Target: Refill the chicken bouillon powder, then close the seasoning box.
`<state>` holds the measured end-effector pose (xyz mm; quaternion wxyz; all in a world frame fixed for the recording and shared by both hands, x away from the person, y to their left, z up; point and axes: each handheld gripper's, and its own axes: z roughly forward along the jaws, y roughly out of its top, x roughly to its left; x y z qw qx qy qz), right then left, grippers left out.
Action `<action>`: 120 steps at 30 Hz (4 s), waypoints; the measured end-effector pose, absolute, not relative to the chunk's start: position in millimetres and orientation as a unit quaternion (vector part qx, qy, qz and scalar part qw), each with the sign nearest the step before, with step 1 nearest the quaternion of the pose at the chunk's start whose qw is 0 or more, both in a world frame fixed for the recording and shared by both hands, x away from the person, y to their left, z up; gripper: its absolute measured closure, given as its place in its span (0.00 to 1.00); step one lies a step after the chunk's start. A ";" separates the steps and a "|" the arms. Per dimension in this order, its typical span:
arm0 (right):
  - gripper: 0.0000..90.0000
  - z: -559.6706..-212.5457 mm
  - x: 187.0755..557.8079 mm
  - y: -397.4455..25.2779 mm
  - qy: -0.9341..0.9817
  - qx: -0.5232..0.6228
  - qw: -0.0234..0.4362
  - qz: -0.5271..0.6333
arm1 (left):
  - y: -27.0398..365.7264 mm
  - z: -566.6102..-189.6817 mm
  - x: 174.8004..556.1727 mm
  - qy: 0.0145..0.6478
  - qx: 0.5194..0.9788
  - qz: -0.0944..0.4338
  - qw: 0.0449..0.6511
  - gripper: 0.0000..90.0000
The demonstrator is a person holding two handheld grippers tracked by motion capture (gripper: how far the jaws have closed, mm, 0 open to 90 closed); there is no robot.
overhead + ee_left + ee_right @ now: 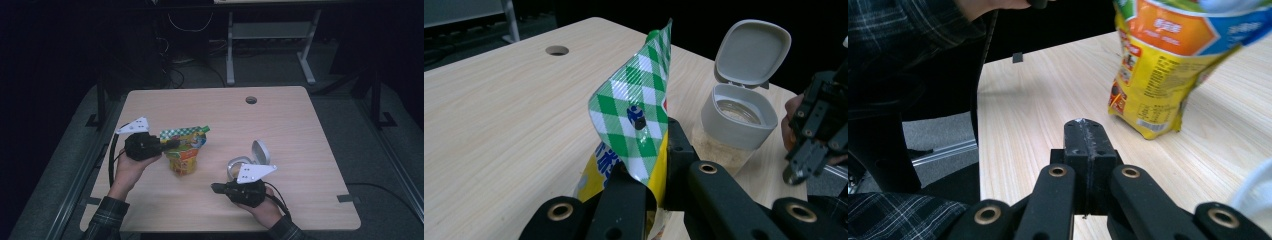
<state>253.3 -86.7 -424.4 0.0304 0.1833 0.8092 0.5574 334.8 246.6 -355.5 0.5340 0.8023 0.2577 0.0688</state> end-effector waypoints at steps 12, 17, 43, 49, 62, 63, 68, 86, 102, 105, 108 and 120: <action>1.00 -421.5 248.2 -111.2 0.809 0.205 0.044 0.549 | 264.7 -362.6 321.2 0.268 0.805 0.072 0.524 0.96; 1.00 -420.9 248.6 -117.8 0.807 0.211 0.047 0.550 | 264.1 -362.4 317.9 0.263 0.809 0.075 0.520 0.93; 1.00 -420.9 244.0 -149.7 0.802 0.243 0.058 0.543 | 286.5 -388.6 282.3 0.289 0.832 0.091 0.464 0.18; 1.00 -421.1 239.9 -163.1 0.803 0.256 0.074 0.534 | 289.3 -404.2 266.4 0.294 0.828 0.104 0.466 0.18; 1.00 -423.6 242.0 -199.5 0.792 0.295 0.108 0.523 | 279.4 -430.7 249.9 0.295 0.831 0.095 0.462 0.18; 1.00 -423.6 242.7 -202.1 0.790 0.300 0.107 0.524 | 277.3 -432.3 249.8 0.294 0.832 0.093 0.461 0.18; 1.00 -422.9 245.0 -211.7 0.785 0.308 0.115 0.524 | 272.4 -436.6 250.2 0.289 0.836 0.085 0.458 0.18; 1.00 -411.1 279.8 -215.8 0.753 0.323 0.154 0.552 | 267.4 -445.1 253.8 0.286 0.845 0.077 0.446 0.18; 1.00 -403.2 280.1 -202.1 0.748 0.305 0.146 0.571 | 267.1 -446.0 254.6 0.285 0.846 0.072 0.445 0.18; 1.00 -403.4 278.6 -197.0 0.754 0.298 0.142 0.568 | 267.4 -446.1 254.5 0.287 0.845 0.072 0.446 0.18; 1.00 -403.7 278.6 -195.8 0.755 0.295 0.144 0.567 | 267.3 -446.3 254.6 0.287 0.845 0.071 0.445 0.18; 0.88 -407.5 279.2 -207.3 0.748 0.319 0.161 0.560 | 267.4 -447.2 255.1 0.285 0.848 0.072 0.442 0.18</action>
